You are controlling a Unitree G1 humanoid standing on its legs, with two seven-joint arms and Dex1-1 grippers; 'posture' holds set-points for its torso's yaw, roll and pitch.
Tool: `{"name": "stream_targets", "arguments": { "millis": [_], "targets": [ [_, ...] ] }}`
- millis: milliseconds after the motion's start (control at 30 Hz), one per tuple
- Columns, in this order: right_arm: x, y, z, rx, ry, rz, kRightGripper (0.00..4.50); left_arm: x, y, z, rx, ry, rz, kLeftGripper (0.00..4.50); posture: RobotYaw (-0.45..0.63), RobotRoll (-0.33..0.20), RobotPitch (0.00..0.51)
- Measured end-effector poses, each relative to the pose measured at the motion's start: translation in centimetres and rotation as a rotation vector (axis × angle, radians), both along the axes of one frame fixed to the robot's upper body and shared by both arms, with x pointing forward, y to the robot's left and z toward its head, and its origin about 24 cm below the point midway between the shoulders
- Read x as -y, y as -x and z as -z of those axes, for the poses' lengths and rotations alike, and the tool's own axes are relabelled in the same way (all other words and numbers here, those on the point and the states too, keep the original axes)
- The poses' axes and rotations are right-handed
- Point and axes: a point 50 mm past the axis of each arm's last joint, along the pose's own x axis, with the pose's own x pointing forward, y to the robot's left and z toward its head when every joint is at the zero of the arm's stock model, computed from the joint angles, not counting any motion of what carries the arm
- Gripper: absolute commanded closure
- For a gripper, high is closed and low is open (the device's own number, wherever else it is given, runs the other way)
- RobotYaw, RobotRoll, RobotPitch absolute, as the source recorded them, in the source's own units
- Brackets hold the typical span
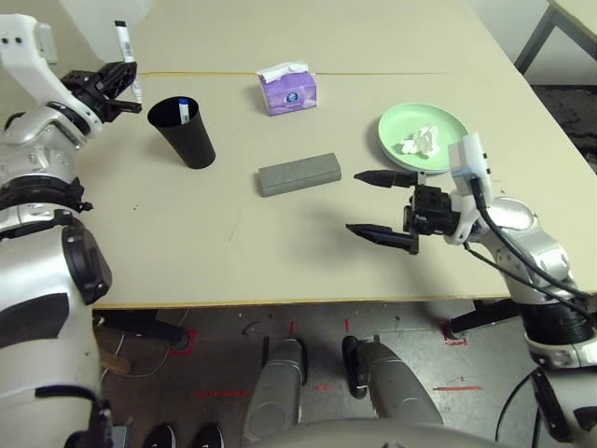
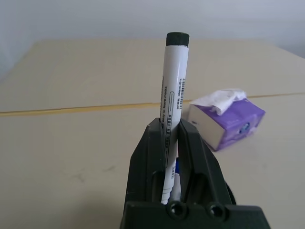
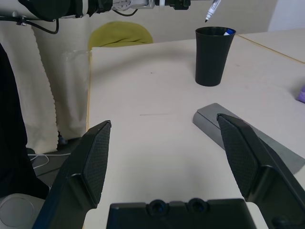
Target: Organize and tidy the items on the table.
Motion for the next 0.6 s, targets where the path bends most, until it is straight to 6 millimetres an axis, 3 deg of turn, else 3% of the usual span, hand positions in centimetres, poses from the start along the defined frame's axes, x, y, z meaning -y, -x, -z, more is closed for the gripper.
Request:
{"name": "stream_targets", "arguments": {
  "millis": [600],
  "targets": [
    [0.4, 0.0, 0.0, -0.014, -0.002, 0.057, 0.00, 1.2, -0.7, 1.7, -0.043, -0.015, 0.021, 4.23, -0.08, 0.000, 0.200]
  ]
}}
